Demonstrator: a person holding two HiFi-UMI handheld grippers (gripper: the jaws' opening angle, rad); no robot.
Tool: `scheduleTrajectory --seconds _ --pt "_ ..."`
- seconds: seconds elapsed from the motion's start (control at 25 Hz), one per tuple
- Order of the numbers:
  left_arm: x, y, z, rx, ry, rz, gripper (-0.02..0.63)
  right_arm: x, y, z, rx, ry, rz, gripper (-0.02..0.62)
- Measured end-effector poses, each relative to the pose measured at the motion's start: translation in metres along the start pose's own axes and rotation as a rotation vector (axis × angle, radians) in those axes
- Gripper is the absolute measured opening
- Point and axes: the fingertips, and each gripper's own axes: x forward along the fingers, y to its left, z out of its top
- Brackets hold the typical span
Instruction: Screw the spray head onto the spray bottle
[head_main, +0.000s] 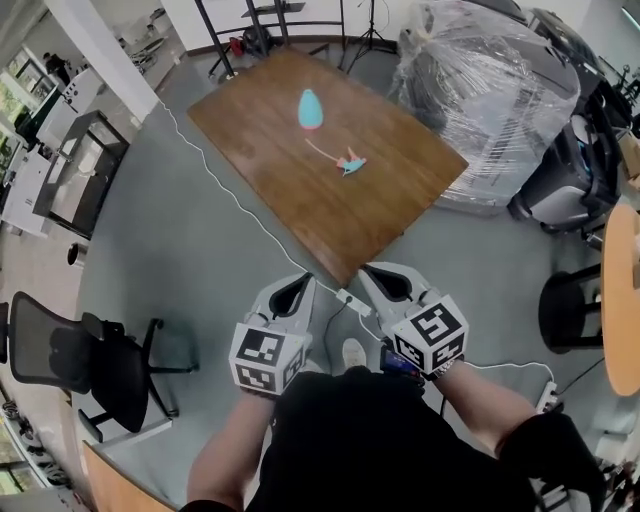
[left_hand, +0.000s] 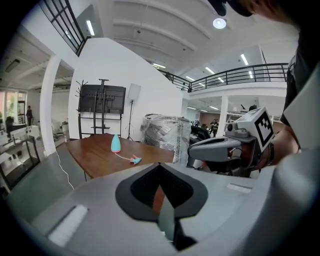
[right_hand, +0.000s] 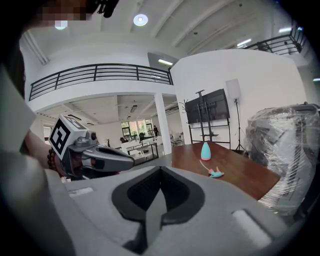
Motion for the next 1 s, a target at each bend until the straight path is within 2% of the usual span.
scheduleTrajectory --seconds 0.28,0.76,1.0 --pt "0.026 0.037 0.007 0.021 0.013 -0.077 0.012 0.034 -0.016 0.009 0.019 -0.009 -0.089 -0.012" --pt "0.040 0.129 0.014 0.104 0.049 -0.346 0.012 0.114 -0.008 0.034 0.058 -0.023 -0.382 -0.012" --pt "0.046 0.154 0.009 0.109 0.083 -0.438 0.026 0.128 0.004 0.042 0.075 -0.015 -0.491 -0.012"
